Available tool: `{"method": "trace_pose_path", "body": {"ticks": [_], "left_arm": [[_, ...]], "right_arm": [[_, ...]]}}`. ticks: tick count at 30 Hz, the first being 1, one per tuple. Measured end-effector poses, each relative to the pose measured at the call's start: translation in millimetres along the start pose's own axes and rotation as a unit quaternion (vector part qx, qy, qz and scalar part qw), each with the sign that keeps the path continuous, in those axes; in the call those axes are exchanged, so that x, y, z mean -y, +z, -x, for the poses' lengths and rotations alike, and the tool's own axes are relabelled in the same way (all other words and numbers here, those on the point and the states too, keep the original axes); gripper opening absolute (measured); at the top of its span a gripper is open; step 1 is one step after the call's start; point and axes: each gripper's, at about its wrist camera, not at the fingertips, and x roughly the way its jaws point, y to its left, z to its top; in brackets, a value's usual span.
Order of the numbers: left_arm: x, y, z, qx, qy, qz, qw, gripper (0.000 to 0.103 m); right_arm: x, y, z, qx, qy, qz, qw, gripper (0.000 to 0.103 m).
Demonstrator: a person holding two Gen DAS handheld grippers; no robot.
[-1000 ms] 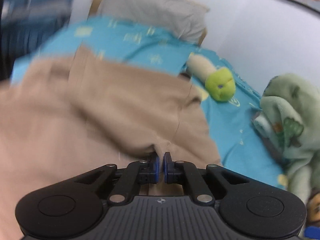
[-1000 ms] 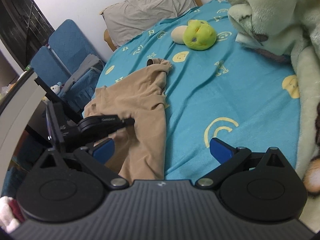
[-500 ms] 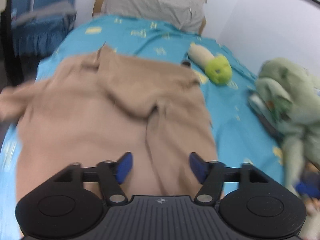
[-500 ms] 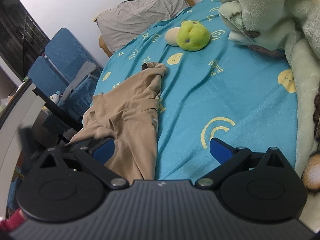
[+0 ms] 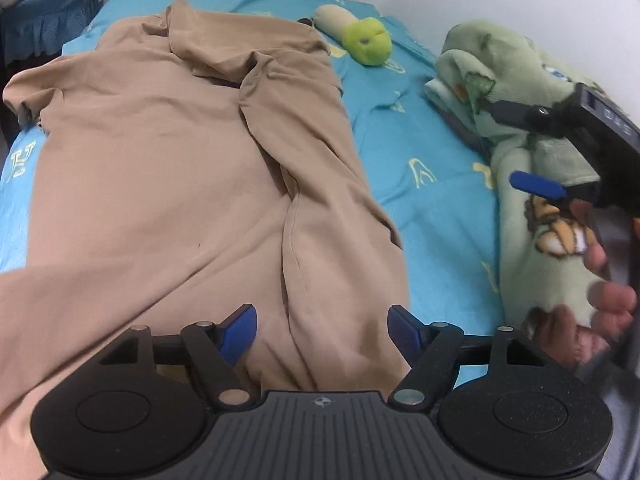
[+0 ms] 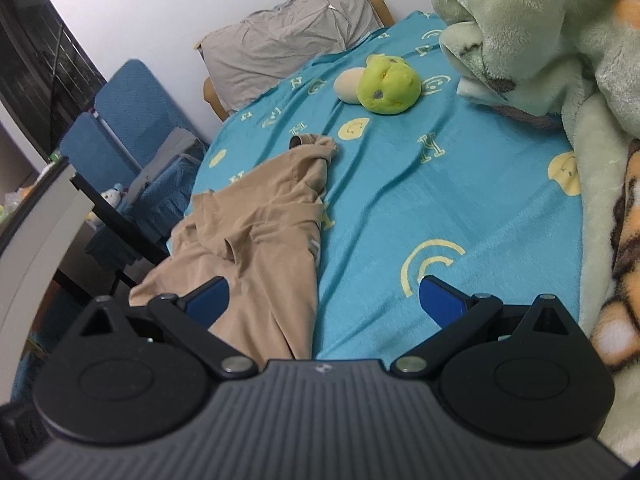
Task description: Fold clothes
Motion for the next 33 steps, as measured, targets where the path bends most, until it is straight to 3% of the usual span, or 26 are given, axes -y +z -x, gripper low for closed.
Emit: {"method": "trace_pose_path", "body": {"ticks": [2,4,6,9,14,16,18,20,22,27,33], "left_arm": [[1.2,2.3,-12.0,-0.03,-0.002,0.006,0.9995,0.057],[3.1,1.5,-15.9,-0.051,0.0,0.015,0.9986,0.029],[3.7,-1.1,-9.8,-0.066,-0.01,0.028,0.9973,0.012],[1.1,-6.8,5.9,-0.084,-0.051,0.082,0.9917,0.009],[0.0,-25.1,3.9,-0.107,-0.008,0.11,0.9881,0.009],[6.4,-29.6,0.7,-0.088,0.021,0.065,0.9938,0.012],[10.9,-29.8,8.6,-0.063,0.022,0.054,0.9963,0.018],[15.6,-29.9,17.0,-0.038,0.024,0.044,0.998,0.039],[24.2,-26.0,38.5,0.015,0.041,0.027,0.9987,0.071],[39.0,-5.7,86.0,0.141,0.088,-0.031,0.9856,0.103],[34.2,23.4,98.6,0.223,0.138,-0.059,0.9633,0.103]], "right_arm": [[-0.2,-2.0,-1.0,-0.004,-0.004,0.005,1.0,0.103],[-0.3,-2.7,-1.5,-0.004,-0.005,0.008,1.0,0.103],[-0.5,-2.9,-0.2,-0.001,-0.004,0.009,1.0,0.103],[-2.2,-1.8,2.6,0.008,0.0,0.012,1.0,0.103],[-13.5,-1.0,6.0,0.025,0.008,0.036,0.999,0.103],[-19.6,-2.3,8.3,0.033,0.015,0.054,0.998,0.103],[-25.5,-4.4,12.0,0.044,0.021,0.073,0.996,0.103],[-29.4,-5.2,16.8,0.058,0.026,0.086,0.994,0.103],[-33.4,-5.7,22.8,0.075,0.033,0.095,0.992,0.103],[-42.4,-8.9,38.3,0.122,0.05,0.114,0.985,0.103],[-54.2,-19.1,38.1,0.131,0.046,0.15,0.979,0.103]]}}
